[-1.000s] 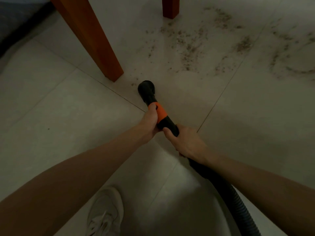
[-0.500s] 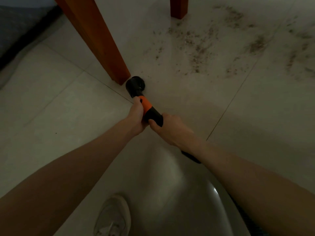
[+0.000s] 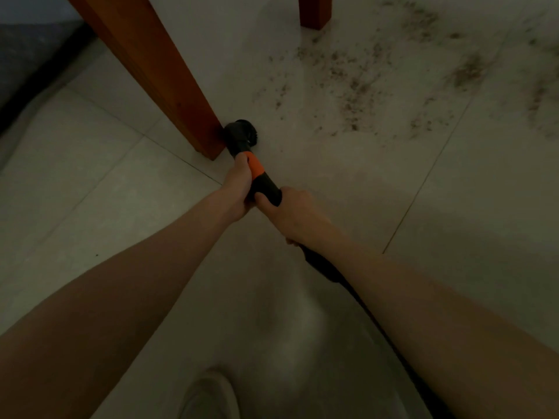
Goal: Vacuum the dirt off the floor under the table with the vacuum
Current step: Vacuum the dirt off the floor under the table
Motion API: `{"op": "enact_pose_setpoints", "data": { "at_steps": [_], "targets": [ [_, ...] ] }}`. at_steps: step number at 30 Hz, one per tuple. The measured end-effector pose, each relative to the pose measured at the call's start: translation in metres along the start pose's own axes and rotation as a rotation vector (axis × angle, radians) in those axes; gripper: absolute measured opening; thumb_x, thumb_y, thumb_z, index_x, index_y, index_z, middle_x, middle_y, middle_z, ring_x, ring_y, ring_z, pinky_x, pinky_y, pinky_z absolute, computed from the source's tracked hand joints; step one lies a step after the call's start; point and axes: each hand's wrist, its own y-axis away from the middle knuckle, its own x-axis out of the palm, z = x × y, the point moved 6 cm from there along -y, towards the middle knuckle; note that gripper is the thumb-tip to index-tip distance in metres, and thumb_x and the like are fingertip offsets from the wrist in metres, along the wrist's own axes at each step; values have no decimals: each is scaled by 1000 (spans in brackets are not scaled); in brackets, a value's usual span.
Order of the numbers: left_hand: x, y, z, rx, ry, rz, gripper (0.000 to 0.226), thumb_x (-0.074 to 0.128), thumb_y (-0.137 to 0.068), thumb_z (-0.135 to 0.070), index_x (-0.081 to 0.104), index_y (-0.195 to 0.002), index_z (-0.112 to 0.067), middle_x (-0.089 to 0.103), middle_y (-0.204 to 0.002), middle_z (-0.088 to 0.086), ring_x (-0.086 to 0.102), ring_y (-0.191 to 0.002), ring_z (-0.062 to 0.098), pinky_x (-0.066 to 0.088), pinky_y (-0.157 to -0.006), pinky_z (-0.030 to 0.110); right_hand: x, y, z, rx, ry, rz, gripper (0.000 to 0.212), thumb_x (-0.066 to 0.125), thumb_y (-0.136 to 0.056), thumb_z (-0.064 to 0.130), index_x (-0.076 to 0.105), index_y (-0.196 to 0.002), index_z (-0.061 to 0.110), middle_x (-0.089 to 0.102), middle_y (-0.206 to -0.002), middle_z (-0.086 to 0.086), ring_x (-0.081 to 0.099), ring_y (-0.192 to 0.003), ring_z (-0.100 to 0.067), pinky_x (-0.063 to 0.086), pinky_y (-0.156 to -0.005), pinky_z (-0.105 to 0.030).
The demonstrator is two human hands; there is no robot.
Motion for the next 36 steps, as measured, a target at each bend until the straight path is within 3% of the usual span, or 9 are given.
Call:
{"op": "enact_pose_setpoints", "data": {
  "at_steps": [2,5,11,17,25,29,30,32,36],
  "targets": [
    [-1,-2,-5,6,-16,-13,28,35,-99,-37,47,-91,-13,45,-77,3,47,-67,14,41,-57,26,1,-3,4,2,-29,-7,47,44,-94,54,52,-104,9,56,-70,-4,56,-48,-17,52,-52,-31],
    [-1,-1,-4,-2,-7,8,39,34,-99,-41,45,-122,-11,50,-89,3,55,-85,18,46,-72,29,4,-1,3,4,-46,-8,46,44,-94,54,52,-104,10,56,-70,-4,55,-48,-16,48,-46,-26],
    [-2,19,24,-61,7,68,33,34,-100,-42,39,-111,-11,51,-93,7,52,-81,18,42,-81,33,9,29,-16,13,-16,17,41,44,-94,54,50,-97,14,56,-71,-2,55,-53,-17,51,-54,-31],
    [23,36,40,-65,-9,128,52,30,-101,-42,34,-137,-6,50,-124,14,52,-103,25,43,-85,34,-7,50,-40,32,16,-45,43,42,-92,57,50,-93,15,60,-75,-5,62,-60,-22,57,-60,-37],
    [47,36,30,-33,-49,128,51,25,-101,-43,36,-133,-5,52,-89,8,53,-87,22,45,-82,34,-27,40,-48,64,-6,-34,42,42,-93,57,47,-94,15,60,-68,-5,58,-48,-18,56,-55,-35],
    [47,38,17,-17,-80,88,51,25,-102,-41,35,-136,-5,54,-105,11,55,-100,28,45,-82,35,-30,44,-44,41,-21,-34,47,43,-93,57,49,-106,13,59,-75,-4,60,-59,-17,56,-62,-35],
    [45,38,14,-15,-80,81,51,25,-102,-41,34,-137,-5,54,-101,10,54,-100,29,45,-82,36,-30,49,-45,23,27,-28,48,43,-92,58,50,-108,14,58,-77,-2,60,-63,-17,54,-61,-33],
    [41,37,10,-12,-100,82,48,24,-102,-40,34,-135,-7,50,-88,7,54,-88,25,45,-83,36,-31,62,-52,2,120,3,46,44,-90,61,50,-105,17,57,-76,2,58,-64,-13,46,-55,-27],
    [41,39,2,-19,-147,107,35,24,-102,-39,35,-122,-11,49,-85,9,52,-73,20,46,-79,35,-40,92,-70,8,124,-4,43,44,-89,64,48,-96,21,57,-74,6,56,-59,-6,43,-50,-21]
  ]
}}
